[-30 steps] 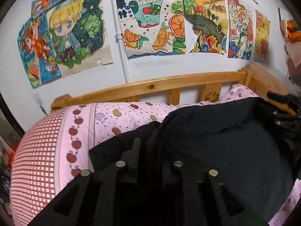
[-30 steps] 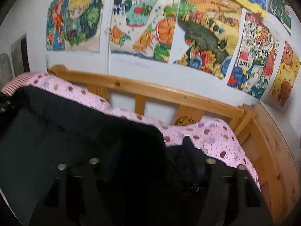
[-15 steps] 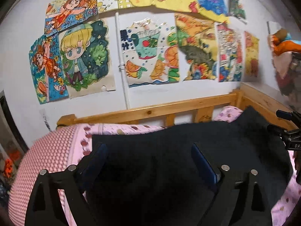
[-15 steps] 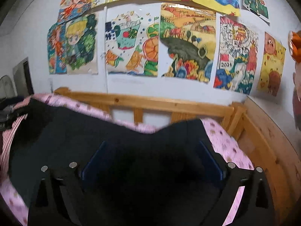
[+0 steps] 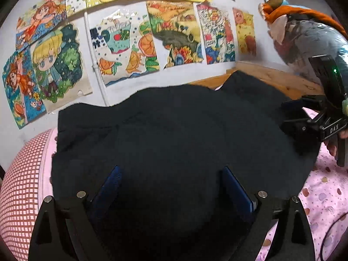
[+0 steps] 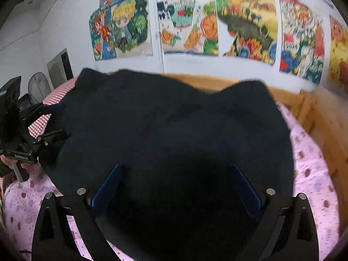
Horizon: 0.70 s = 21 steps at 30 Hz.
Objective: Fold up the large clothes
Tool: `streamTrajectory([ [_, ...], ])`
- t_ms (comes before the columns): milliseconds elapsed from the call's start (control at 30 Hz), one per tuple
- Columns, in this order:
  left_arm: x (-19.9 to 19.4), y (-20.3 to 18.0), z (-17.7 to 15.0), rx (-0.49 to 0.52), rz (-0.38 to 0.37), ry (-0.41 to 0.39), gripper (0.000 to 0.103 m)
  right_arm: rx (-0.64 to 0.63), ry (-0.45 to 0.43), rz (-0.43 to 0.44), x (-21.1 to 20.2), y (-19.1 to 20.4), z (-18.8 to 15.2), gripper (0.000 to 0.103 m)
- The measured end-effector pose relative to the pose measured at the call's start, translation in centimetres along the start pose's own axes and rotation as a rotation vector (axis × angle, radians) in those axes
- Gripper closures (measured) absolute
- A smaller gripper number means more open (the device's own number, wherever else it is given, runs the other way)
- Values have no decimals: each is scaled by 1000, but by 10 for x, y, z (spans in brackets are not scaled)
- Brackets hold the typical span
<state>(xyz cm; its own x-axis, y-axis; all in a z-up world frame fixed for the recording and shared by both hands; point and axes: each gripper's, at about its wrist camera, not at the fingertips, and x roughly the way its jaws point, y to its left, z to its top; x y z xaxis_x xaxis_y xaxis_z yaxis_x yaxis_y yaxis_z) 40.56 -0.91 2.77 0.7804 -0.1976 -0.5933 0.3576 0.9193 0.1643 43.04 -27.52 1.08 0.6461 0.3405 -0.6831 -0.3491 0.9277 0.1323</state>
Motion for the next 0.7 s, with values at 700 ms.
streamTrajectory([
  [700,94,59,38,-209,109,122,0,188,135,-69,100,-56,49,2],
])
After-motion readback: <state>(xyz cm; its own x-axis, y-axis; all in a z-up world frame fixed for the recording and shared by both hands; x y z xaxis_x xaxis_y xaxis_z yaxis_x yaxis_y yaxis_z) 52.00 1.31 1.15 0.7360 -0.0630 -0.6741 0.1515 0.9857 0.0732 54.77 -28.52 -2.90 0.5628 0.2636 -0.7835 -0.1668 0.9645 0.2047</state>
